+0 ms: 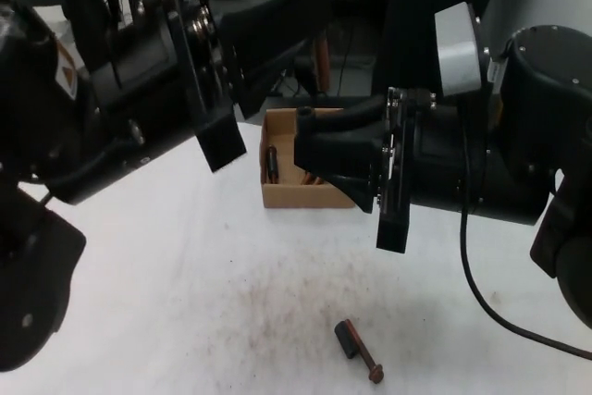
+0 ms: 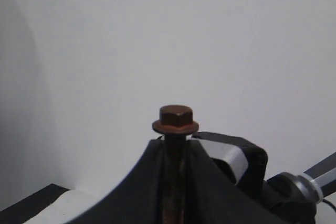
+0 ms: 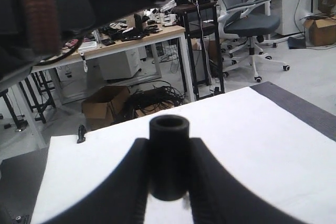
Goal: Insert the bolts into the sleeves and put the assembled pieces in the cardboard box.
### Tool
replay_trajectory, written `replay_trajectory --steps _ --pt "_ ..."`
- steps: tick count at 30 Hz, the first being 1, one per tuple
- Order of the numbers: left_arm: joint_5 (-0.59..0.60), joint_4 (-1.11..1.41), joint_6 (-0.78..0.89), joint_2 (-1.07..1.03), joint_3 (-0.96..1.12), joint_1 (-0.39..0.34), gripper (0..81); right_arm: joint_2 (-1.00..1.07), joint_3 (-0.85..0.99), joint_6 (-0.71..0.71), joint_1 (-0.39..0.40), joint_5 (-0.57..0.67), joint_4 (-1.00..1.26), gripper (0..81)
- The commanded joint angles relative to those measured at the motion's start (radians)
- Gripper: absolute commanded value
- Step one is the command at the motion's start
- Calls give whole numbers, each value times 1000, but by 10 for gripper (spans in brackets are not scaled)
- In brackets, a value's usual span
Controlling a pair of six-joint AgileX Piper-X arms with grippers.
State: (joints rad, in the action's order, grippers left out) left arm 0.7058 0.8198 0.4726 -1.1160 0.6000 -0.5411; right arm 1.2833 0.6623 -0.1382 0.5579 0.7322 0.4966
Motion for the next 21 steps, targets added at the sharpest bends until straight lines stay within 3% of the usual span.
replay_trajectory --steps 1,10,21 --pt "5 -57 -93 5 11 3 2 -14 5 10 2 -1 17 8" --pt "8 -84 -191 5 11 11 2 -14 5 11 2 -1 17 8" --pt "6 -84 -211 5 11 89 2 -14 5 10 1 -1 17 8"
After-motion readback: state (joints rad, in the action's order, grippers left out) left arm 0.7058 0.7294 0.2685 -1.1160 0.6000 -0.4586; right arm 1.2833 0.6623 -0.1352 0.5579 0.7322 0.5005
